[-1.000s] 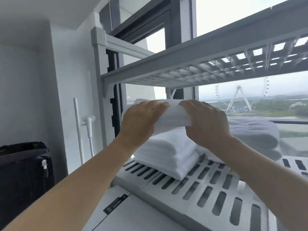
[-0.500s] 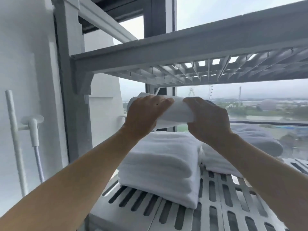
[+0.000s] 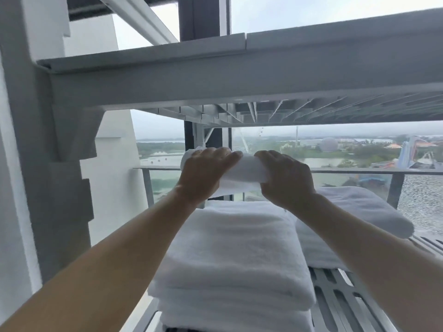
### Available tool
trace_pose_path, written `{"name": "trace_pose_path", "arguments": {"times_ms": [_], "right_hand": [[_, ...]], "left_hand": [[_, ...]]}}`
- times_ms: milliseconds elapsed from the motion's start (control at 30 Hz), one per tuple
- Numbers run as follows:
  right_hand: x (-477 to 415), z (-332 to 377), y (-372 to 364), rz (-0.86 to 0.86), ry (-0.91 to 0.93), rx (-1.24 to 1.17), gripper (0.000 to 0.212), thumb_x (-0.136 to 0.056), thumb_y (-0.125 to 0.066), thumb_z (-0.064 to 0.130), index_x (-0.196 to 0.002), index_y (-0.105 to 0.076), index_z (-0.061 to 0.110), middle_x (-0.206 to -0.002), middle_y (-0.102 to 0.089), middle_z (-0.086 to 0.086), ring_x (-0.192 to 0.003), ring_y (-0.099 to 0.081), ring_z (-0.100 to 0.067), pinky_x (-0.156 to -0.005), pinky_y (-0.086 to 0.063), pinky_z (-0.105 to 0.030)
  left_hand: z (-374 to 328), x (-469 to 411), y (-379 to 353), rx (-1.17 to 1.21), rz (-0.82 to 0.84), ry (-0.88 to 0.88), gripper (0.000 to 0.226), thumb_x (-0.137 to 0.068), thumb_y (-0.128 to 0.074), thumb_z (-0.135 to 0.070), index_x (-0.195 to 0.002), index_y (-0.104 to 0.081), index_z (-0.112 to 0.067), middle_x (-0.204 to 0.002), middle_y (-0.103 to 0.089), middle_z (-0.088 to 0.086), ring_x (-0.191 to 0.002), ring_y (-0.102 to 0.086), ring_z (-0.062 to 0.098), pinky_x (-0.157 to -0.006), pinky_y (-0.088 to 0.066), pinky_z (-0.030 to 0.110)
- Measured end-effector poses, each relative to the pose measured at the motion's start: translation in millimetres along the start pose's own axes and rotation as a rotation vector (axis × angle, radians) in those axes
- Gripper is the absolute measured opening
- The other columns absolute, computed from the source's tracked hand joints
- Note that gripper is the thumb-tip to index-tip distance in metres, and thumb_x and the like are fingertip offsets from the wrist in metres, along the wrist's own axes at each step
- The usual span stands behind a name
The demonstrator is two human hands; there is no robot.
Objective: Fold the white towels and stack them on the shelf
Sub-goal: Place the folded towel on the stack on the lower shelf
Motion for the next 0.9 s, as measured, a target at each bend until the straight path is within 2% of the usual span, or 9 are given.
{"name": "trace_pose_path", "arguments": {"times_ms": [267,467,567,633,700,767,833,900], "right_hand": [[-14,-21,-33,0.090,-0.021,-0.006,0.046,-0.070,-0.060,0.020,-0.114,-0.050,0.024,-0.103,-0.062,0.003,-0.091,-0.061,-0.026,-0.066,-0.044,-0.031],[-34,-33,-62,0.071,-0.014,0.049,0.045,-0.069,-0.062,0.017,-0.112,-0.051,0.020,-0.099,-0.062,0.001,-0.087,-0.061,-0.025,-0.063,-0.046,-0.031],[-35,-36,-80,0.018,-0.013,0.041,0.049,-0.066,-0.066,0.010,-0.113,-0.054,0.015,-0.102,-0.064,-0.003,-0.090,-0.063,-0.028,-0.067,-0.052,-0.036],[-24,-38,-101,0.127,0.006,0.052,0.047,-0.069,-0.065,0.016,-0.115,-0.052,0.017,-0.109,-0.062,-0.002,-0.097,-0.060,-0.027,-0.074,-0.050,-0.036],[-7,-40,-125,0.381,0.033,0.009,0.043,-0.073,-0.062,0.031,-0.112,-0.048,0.021,-0.113,-0.059,0.000,-0.102,-0.057,-0.025,-0.078,-0.046,-0.034],[5,-42,-141,0.606,0.078,-0.047,0.048,-0.071,-0.064,0.046,-0.109,-0.047,0.021,-0.113,-0.058,-0.001,-0.105,-0.055,-0.025,-0.079,-0.043,-0.034],[4,-45,-142,0.648,0.089,-0.099,0.052,-0.067,-0.066,0.048,-0.109,-0.048,0.022,-0.111,-0.056,-0.001,-0.105,-0.052,-0.024,-0.078,-0.039,-0.032],[-3,-48,-138,0.638,0.083,-0.140,0.050,-0.064,-0.068,0.042,-0.106,-0.049,0.024,-0.106,-0.056,0.001,-0.101,-0.053,-0.023,-0.076,-0.040,-0.031]], "left_hand": [[3,-9,-40,0.061,0.072,0.015,0.049,-0.070,-0.065,0.005,-0.112,-0.061,-0.020,-0.096,-0.069,0.002,-0.077,-0.067,0.026,-0.062,-0.051,0.037],[17,-25,-79,0.104,0.148,0.018,0.048,-0.082,-0.053,0.002,-0.124,-0.053,-0.020,-0.111,-0.065,0.005,-0.093,-0.063,0.029,-0.076,-0.050,0.044],[22,-27,-101,0.108,0.143,0.004,0.041,-0.082,-0.058,-0.002,-0.120,-0.057,-0.017,-0.110,-0.064,0.009,-0.095,-0.063,0.032,-0.083,-0.050,0.047],[18,-10,-122,0.083,0.250,-0.010,0.039,-0.087,-0.056,-0.009,-0.124,-0.052,-0.021,-0.114,-0.061,0.006,-0.098,-0.061,0.028,-0.082,-0.049,0.042],[8,17,-145,0.062,0.470,-0.052,0.042,-0.089,-0.049,-0.015,-0.129,-0.041,-0.026,-0.119,-0.056,0.000,-0.102,-0.059,0.023,-0.076,-0.049,0.039],[1,35,-157,0.111,0.639,-0.091,0.045,-0.086,-0.051,-0.026,-0.129,-0.038,-0.028,-0.118,-0.056,-0.002,-0.102,-0.059,0.023,-0.076,-0.049,0.038],[5,34,-160,0.175,0.665,-0.077,0.047,-0.083,-0.053,-0.033,-0.128,-0.039,-0.028,-0.117,-0.056,-0.003,-0.101,-0.059,0.022,-0.075,-0.049,0.037],[10,26,-159,0.201,0.683,-0.085,0.048,-0.081,-0.055,-0.033,-0.127,-0.041,-0.028,-0.114,-0.057,-0.005,-0.098,-0.060,0.018,-0.072,-0.047,0.034]]}}
Point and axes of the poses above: each hand's wrist, its own x-axis away from the middle knuckle, its own y-axis out of the back of the hand, z = x × y, the point moved 3 cm from there along -x, towards the middle knuckle
